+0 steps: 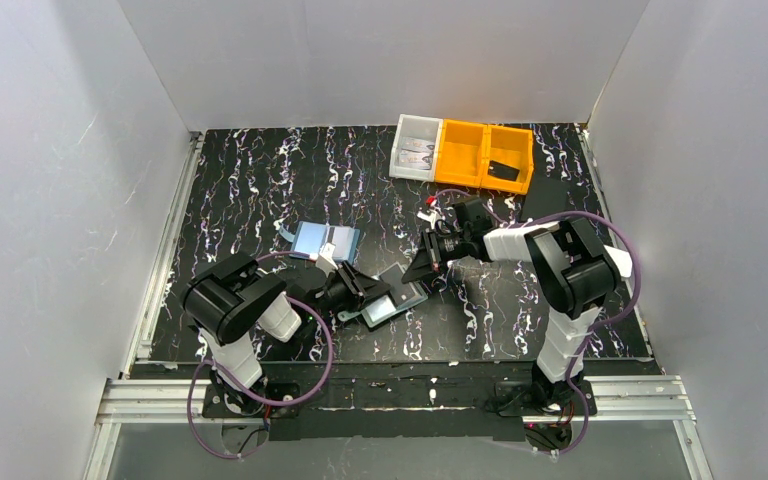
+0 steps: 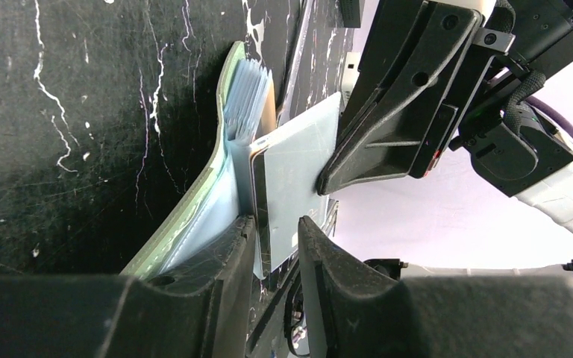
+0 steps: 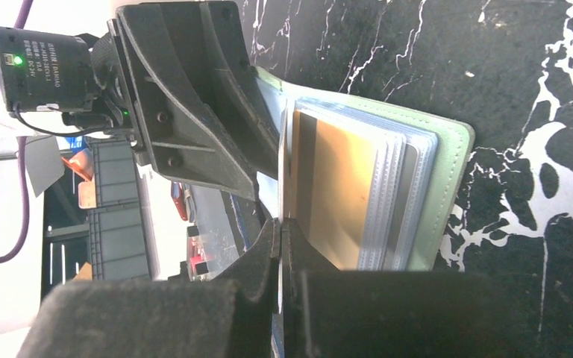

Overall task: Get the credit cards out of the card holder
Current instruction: Remove the credit card from the card holder.

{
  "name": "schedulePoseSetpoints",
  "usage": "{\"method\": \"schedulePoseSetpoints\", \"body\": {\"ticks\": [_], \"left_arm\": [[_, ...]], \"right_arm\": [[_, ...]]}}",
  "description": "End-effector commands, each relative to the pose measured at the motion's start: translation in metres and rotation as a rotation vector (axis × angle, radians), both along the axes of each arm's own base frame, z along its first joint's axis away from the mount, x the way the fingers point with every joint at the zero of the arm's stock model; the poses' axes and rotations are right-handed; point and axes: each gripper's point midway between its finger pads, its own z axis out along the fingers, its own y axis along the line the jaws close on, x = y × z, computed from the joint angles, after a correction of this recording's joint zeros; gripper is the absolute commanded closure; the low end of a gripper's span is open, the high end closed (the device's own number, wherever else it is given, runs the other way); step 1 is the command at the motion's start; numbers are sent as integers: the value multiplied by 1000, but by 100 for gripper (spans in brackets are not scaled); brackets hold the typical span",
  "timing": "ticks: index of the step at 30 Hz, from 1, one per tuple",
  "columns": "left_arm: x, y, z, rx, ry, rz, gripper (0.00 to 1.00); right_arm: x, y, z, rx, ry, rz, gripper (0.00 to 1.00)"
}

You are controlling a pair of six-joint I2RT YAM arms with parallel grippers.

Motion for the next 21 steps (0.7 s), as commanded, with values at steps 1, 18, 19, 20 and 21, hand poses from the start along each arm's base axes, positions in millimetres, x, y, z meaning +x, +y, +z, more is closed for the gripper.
{"method": "schedulePoseSetpoints", "body": {"ticks": [1,18,19,20,21], "left_arm": [[11,-10,57,-124,-145,4,75],[10,-9,40,-88,-118,3,69],[10,-9,39,-88,-118,2,68],[10,-9,40,-88,-119,-1,68],[10,-10,40,-88,-120,-3,68]], "right_arm": [[-11,6,-10,-31,-2,57,99],[-21,17,18,106,43,107,99],[-21,17,19,109,41,106,99],[-21,17,21,114,40,108,99],[-21,17,23,119,38,108,99]]}}
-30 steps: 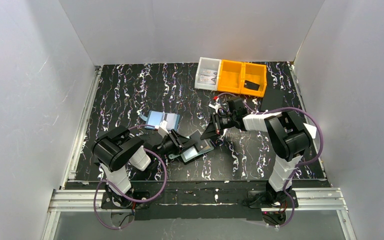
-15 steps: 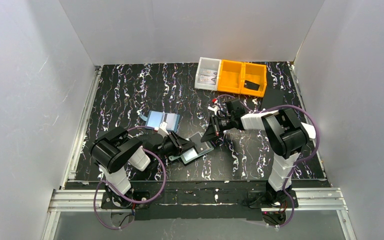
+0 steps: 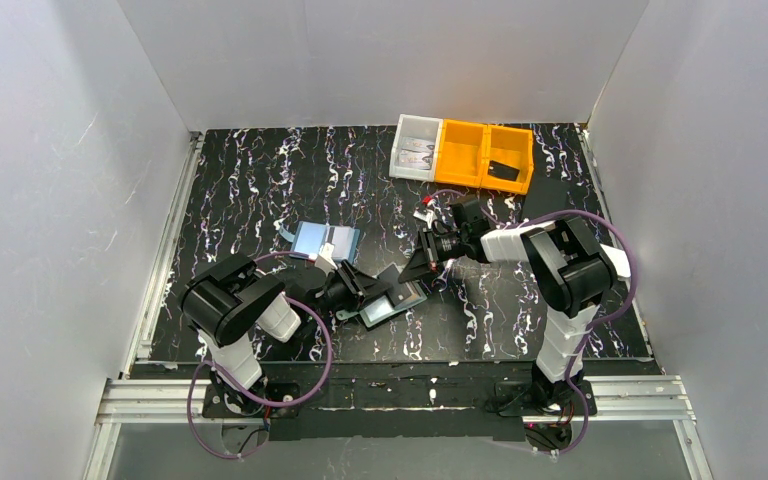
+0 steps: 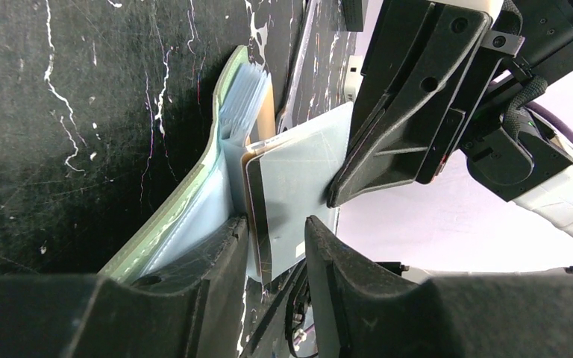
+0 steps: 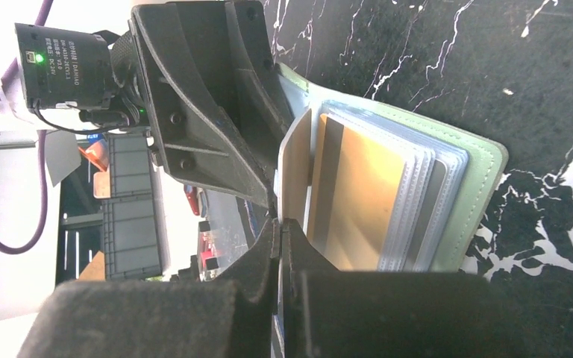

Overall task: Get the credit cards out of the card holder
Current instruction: Remove the credit card from the card holder.

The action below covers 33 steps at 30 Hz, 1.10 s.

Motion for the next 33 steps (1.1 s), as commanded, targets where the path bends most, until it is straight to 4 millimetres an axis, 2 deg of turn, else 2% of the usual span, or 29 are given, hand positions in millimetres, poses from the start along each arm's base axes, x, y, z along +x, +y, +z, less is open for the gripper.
{"method": "schedulePoseSetpoints", "body": {"ticks": [1,6,12,20,28,33], "left_arm": [[9,-11,41,-98,-127,-11,68],[12,-14,50,-115,-148,-15,72],[14,-16,64,-143,-177,-12,81],[14,-17,75,-164,-197,-17,100],[10,-12,76,-150,-222,-16,100],[5,-6,60,-108,-209,-13,100]], "right_arm": [[-18,9,20,83,20,81,99],[-17,8,19,74,16,72,99],[-15,6,2,15,23,55,99],[-13,3,-11,-47,10,47,99],[-11,1,-19,-77,-6,52,99],[-10,1,-16,-65,-15,59,77]]}}
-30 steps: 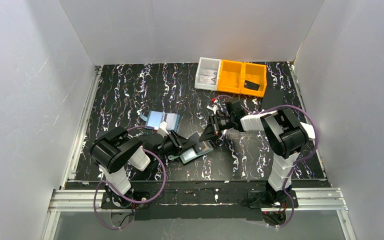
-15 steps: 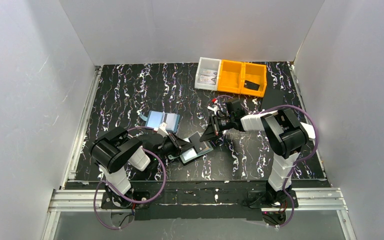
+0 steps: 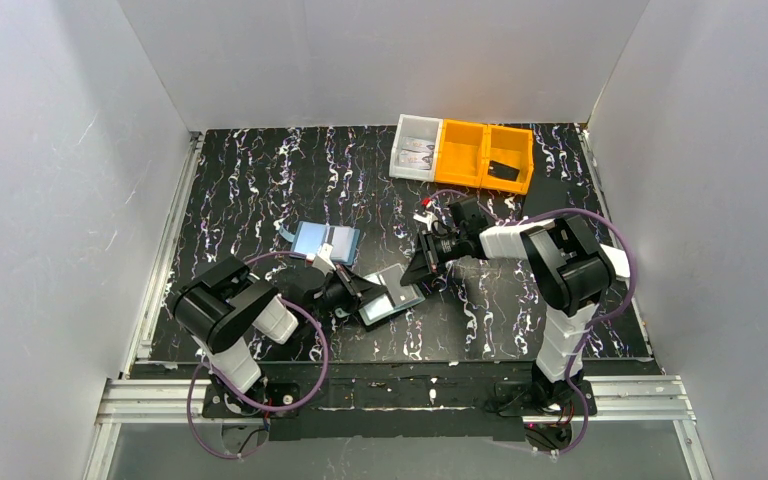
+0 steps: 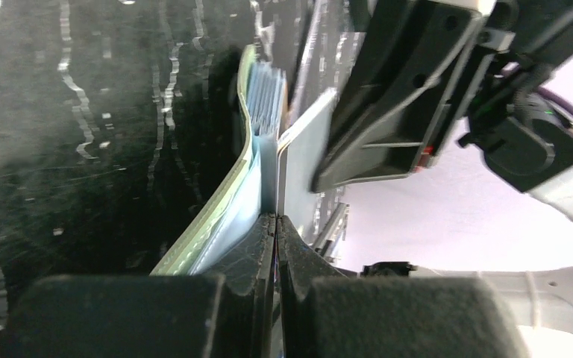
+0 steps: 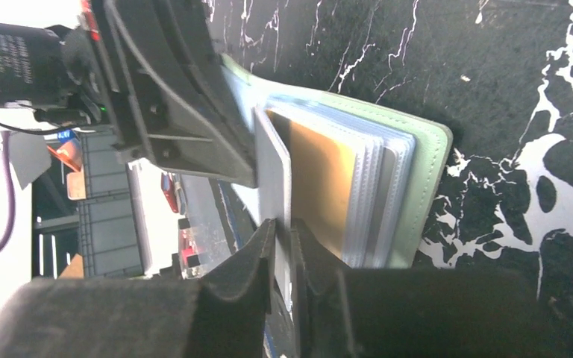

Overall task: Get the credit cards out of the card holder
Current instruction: Remove the credit card from the card holder.

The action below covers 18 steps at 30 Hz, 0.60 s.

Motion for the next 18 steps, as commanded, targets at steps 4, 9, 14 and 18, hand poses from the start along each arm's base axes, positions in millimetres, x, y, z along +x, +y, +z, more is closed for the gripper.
{"method": "schedulePoseSetpoints", "body": {"ticks": [4,9,14,18], "left_arm": [[5,-10,48,-113,-181,-30,100],[4,-9,39,-93,-169,-37,100],[2,-10,38,-94,-169,-63,100],[-1,-14,47,-113,-192,-102,85]], "right_arm": [[-11,5,-2,3,1,57,74],[-8,3,0,12,-2,57,76],[-9,2,3,37,13,65,95],[-10,3,8,66,33,67,99]]}}
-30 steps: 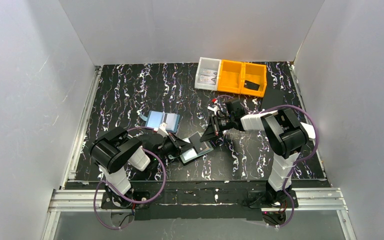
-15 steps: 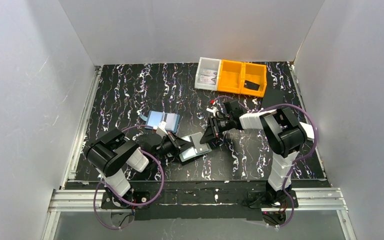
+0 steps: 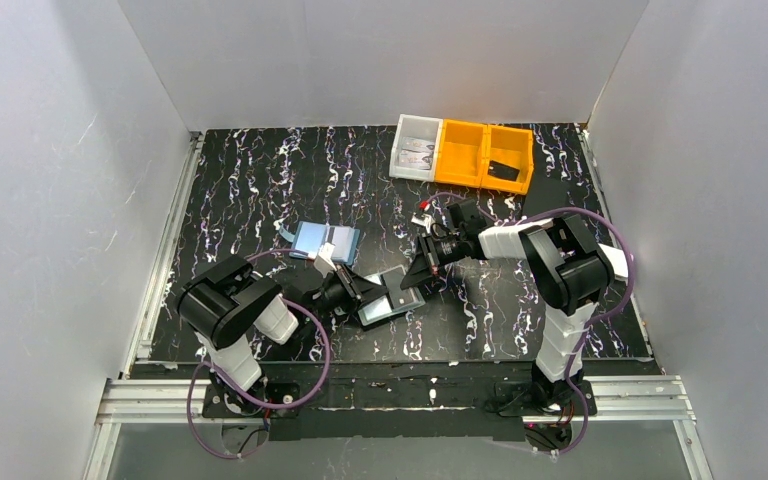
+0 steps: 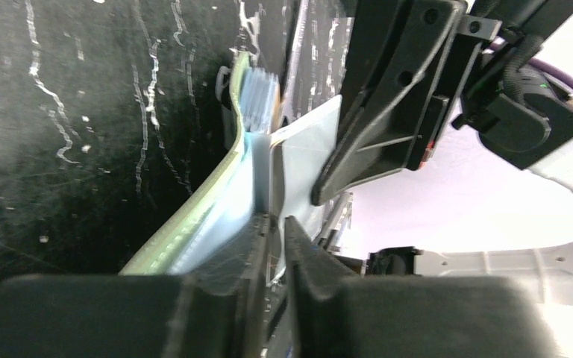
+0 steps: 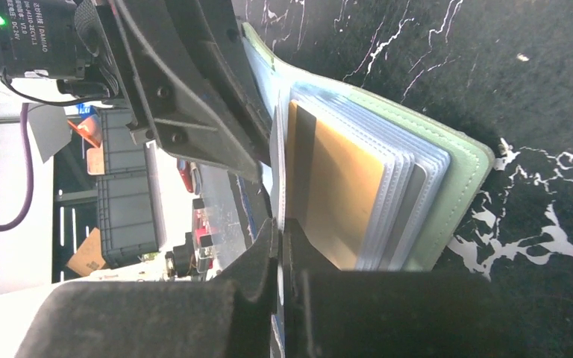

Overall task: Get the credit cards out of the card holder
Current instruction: Remove the credit card from the card holder.

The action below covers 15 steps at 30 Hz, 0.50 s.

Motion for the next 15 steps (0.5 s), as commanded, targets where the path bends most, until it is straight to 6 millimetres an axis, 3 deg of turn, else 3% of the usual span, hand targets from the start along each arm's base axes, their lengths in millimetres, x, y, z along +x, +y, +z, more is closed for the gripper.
{"method": "schedulePoseSetpoints", "body": {"ticks": [1,5,15], "left_arm": [[1,-13,45,-109,-141,-69,79],[-2,-11,50,-112,-161,-75,66],[1,-15,47,-119,-134,-78,56]], "right_arm": [[2,3,6,37,5,11,99],[4,3,11,51,5,3,99],[3,5,23,99,13,5,99]]}}
